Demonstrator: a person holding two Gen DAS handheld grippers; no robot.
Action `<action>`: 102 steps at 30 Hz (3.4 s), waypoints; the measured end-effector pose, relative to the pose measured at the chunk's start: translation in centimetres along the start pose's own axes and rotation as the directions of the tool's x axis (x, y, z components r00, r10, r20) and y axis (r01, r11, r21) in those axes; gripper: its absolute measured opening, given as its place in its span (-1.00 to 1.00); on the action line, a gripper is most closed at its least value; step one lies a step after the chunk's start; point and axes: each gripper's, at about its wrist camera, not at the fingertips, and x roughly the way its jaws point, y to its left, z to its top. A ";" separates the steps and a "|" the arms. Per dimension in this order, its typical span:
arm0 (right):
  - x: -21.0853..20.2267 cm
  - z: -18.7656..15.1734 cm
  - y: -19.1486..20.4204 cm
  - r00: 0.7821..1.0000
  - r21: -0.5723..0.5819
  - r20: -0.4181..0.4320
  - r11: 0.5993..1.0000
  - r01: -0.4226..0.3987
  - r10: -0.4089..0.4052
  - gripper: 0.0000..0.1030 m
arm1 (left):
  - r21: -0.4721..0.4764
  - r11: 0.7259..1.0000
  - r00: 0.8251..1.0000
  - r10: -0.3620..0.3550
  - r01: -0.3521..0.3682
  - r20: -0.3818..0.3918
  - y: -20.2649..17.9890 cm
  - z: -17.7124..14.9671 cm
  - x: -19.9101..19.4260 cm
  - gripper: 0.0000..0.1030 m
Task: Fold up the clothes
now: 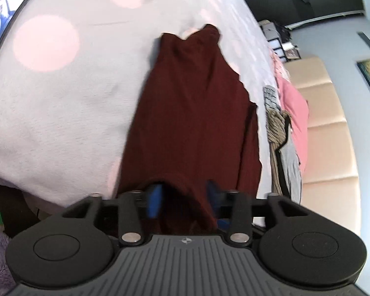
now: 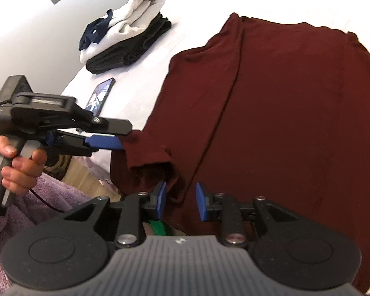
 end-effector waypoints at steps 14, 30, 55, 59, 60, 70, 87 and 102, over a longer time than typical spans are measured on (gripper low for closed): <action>1.7 2.9 3.7 0.986 -0.196 0.124 0.971 0.134 -0.111 -0.40 | 0.104 0.995 0.997 0.002 -0.010 0.078 -2.5 0.4 -2.0 -0.16; -0.2 4.7 0.0 0.981 -0.015 0.133 0.989 0.147 -0.144 -0.37 | 0.801 0.568 0.970 0.237 -0.190 0.062 -10.4 -2.6 -0.1 -0.08; 1.7 1.1 2.4 1.000 -0.239 0.016 0.971 0.024 -0.021 -0.18 | 0.600 0.755 0.964 0.194 -0.265 0.181 -5.7 0.3 -0.1 -0.92; 2.8 2.9 2.1 0.999 -0.200 0.036 0.980 0.022 -0.015 -0.19 | 0.532 0.792 0.953 0.224 -0.299 0.202 -4.0 0.9 -0.1 -0.92; 3.1 3.4 2.0 0.999 -0.191 0.039 0.981 0.021 -0.014 -0.19 | 0.513 0.803 0.952 0.230 -0.304 0.203 -3.7 1.3 -0.2 -0.92; 6.3 6.1 2.7 1.000 -0.202 0.024 0.979 0.011 -0.006 -0.30 | 0.334 0.856 0.917 0.345 -0.395 0.200 1.1 2.9 -1.2 -0.78; 9.8 10.1 5.0 0.992 -0.142 -0.005 0.982 -0.124 0.125 -0.30 | 0.351 0.873 0.941 0.308 -0.339 0.143 1.9 3.3 -0.5 -0.44; 1.8 8.8 3.0 0.974 -0.011 0.148 0.985 -0.170 0.169 -0.88 | 0.412 0.906 0.970 -0.008 -0.094 0.241 -1.9 1.5 -5.8 -0.94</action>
